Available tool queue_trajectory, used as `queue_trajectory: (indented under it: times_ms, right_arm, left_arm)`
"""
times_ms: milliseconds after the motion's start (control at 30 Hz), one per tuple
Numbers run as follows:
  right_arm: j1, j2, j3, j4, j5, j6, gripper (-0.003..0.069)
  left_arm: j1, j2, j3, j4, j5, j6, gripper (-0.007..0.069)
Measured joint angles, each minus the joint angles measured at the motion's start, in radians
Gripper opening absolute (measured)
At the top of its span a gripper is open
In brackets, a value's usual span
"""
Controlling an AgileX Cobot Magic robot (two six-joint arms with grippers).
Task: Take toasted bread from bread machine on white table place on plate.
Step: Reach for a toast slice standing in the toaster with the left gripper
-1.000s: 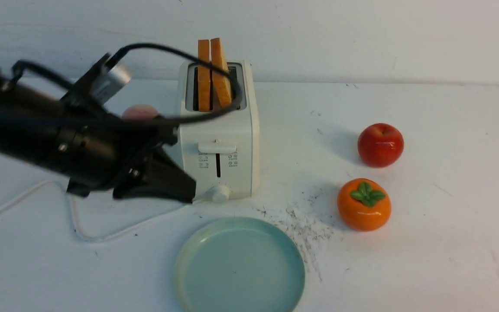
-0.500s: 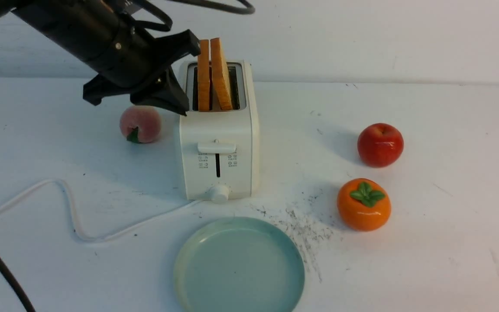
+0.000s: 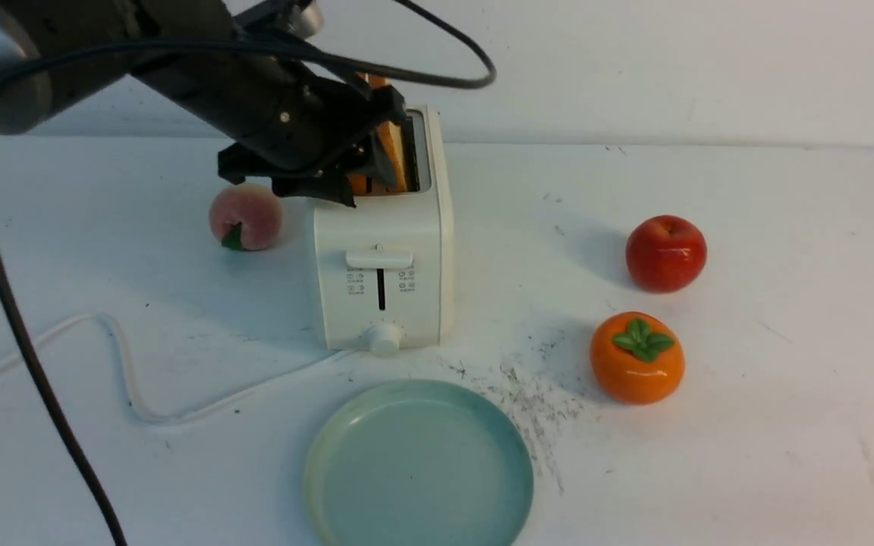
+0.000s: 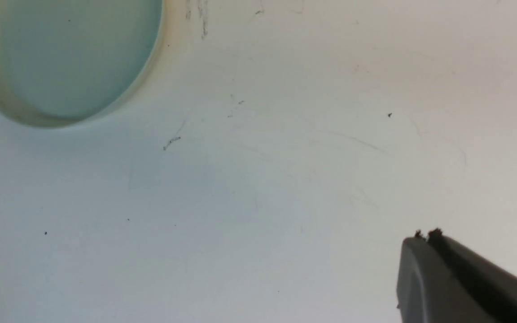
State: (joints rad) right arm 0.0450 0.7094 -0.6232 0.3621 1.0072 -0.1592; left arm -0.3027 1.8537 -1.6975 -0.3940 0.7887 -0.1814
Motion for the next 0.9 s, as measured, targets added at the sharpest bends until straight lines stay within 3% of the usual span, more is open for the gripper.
queue_trajectory:
  times_ms: [267,633,800,900]
  right_arm:
    - [0.000,0.000,0.000,0.039,-0.001,0.000,0.0004]
    - [0.000,0.000,0.000,0.045,-0.001,0.000,0.0013]
    - [0.000,0.000,0.000,0.045,-0.001,0.000,0.0015]
    - [0.000,0.000,0.000,0.049,0.001,0.000,0.0015]
  left_arm:
    - [-0.015,0.013,0.000,0.182,-0.081,0.009,0.0403]
    - [-0.015,0.020,0.000,0.229,-0.173,0.010,0.0393]
    - [-0.015,0.025,0.000,0.229,-0.210,0.010,0.0344]
    - [-0.015,0.043,-0.001,0.230,-0.235,0.010,0.0279]
